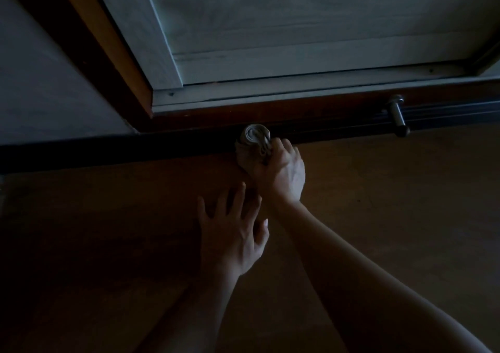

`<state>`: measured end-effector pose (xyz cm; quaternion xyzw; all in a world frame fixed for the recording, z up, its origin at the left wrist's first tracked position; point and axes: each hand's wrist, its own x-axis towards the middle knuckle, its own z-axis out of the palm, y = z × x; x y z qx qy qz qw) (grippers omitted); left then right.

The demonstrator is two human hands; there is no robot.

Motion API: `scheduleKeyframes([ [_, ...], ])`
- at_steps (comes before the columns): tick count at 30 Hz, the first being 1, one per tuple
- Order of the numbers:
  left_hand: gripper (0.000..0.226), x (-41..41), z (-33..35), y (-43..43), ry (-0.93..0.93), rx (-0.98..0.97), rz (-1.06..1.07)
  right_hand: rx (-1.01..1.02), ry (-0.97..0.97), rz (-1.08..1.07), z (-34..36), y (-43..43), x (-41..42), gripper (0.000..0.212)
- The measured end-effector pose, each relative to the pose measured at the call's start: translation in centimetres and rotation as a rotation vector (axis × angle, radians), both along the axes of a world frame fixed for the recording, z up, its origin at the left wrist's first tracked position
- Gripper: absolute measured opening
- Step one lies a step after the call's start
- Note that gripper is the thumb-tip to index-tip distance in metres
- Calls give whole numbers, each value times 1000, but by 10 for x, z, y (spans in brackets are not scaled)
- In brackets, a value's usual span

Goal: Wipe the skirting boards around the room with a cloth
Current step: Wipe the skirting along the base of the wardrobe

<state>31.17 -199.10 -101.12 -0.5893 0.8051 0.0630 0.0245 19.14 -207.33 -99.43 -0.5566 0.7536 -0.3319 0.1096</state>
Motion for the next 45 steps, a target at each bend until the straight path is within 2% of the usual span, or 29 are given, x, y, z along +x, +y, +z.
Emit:
scheduleKeyframes([
  [6,62,-1,4,-1,-38,17,8,40,-31,-47,-3,2,-43,58],
  [11,69,-6,7,-10,-94,47,-111,79,-42,-180,-3,7,-129,35],
  [16,67,-34,11,-21,-26,66,-130,83,-104,-313,4,12,-163,37],
  [20,63,-46,8,-18,-22,46,-92,106,-141,-177,10,12,-161,57],
  [23,62,-47,8,-19,-27,41,-91,115,-159,-212,6,11,-170,44],
  [24,62,-48,9,-19,-29,43,-90,113,-178,-235,5,11,-170,46],
  [27,62,-49,9,-18,-24,45,-81,108,-209,-202,7,12,-166,70],
  [29,61,-48,9,-17,-10,38,-81,112,-182,-206,4,10,-171,58],
  [32,61,-47,8,-18,6,35,-96,92,-233,-378,2,11,-188,36],
  [38,60,-46,2,-18,6,28,-95,35,-299,-562,7,7,-205,21],
  [43,59,-45,2,-19,11,22,-103,34,-221,-382,6,7,-208,19],
  [45,60,-45,2,-18,15,23,-99,41,-215,-407,5,7,-212,19],
])
